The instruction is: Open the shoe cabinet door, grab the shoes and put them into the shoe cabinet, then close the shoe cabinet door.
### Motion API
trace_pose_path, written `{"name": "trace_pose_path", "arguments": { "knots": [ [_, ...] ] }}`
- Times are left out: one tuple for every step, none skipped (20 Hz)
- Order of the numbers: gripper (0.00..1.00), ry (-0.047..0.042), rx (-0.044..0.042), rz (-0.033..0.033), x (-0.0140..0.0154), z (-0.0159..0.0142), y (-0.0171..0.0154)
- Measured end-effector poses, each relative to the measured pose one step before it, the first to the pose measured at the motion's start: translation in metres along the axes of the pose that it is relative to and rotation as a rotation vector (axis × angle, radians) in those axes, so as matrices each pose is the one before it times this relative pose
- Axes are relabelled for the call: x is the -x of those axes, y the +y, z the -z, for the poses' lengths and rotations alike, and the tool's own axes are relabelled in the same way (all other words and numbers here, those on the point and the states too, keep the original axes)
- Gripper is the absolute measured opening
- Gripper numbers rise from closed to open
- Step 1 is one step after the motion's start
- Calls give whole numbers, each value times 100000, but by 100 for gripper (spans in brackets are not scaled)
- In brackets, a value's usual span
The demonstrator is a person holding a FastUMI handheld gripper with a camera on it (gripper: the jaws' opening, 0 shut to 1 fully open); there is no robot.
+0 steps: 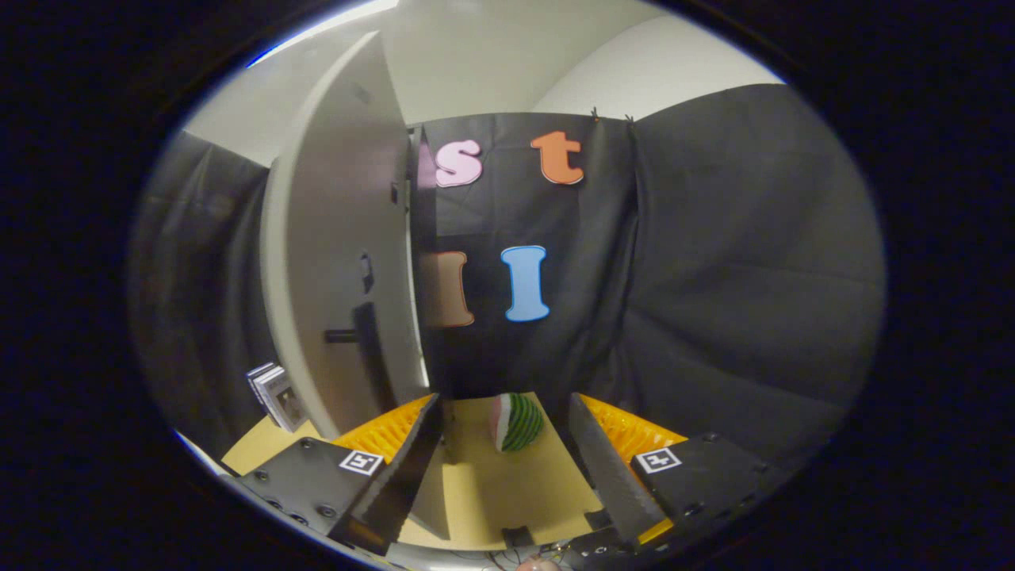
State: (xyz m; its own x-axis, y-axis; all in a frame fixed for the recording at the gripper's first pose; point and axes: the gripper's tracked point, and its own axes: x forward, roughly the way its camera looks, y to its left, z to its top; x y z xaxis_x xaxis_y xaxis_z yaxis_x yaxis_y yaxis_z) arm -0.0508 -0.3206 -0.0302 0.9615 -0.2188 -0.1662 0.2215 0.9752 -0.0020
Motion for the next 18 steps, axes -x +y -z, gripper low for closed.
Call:
{"name": "trace_pose_path", "arguments": {
  "knots": [
    [99,97,-1142,-168,-1764,-30,-411],
    [98,194,-1454,-1361,-1714,-45,-269],
    [98,321,-570,-895,-1435,139,16],
    [98,472,-20,-1580,-1484,95,135],
    [98,778,343,-1154,-1294,205,366],
    [98,756,363,-1866,-976,192,613],
    [97,445,487,-1623,-644,147,677],
    [97,330,556,-1820,-207,139,711],
    [97,-230,873,-1769,-56,-122,688],
    [97,-575,893,-1800,-39,-266,754],
    [97,-787,964,-1671,-120,-174,718],
    [97,-937,1086,-1157,-21,-285,635],
    [97,-469,1028,468,473,-126,-45],
    [97,-238,171,103,-41,165,249],
    [96,-159,-146,18,-57,136,386],
    [96,81,-30,136,122,-34,378],
    [96,-208,220,220,53,28,446],
    [96,-385,309,-54,153,-156,701]
  ]
}}
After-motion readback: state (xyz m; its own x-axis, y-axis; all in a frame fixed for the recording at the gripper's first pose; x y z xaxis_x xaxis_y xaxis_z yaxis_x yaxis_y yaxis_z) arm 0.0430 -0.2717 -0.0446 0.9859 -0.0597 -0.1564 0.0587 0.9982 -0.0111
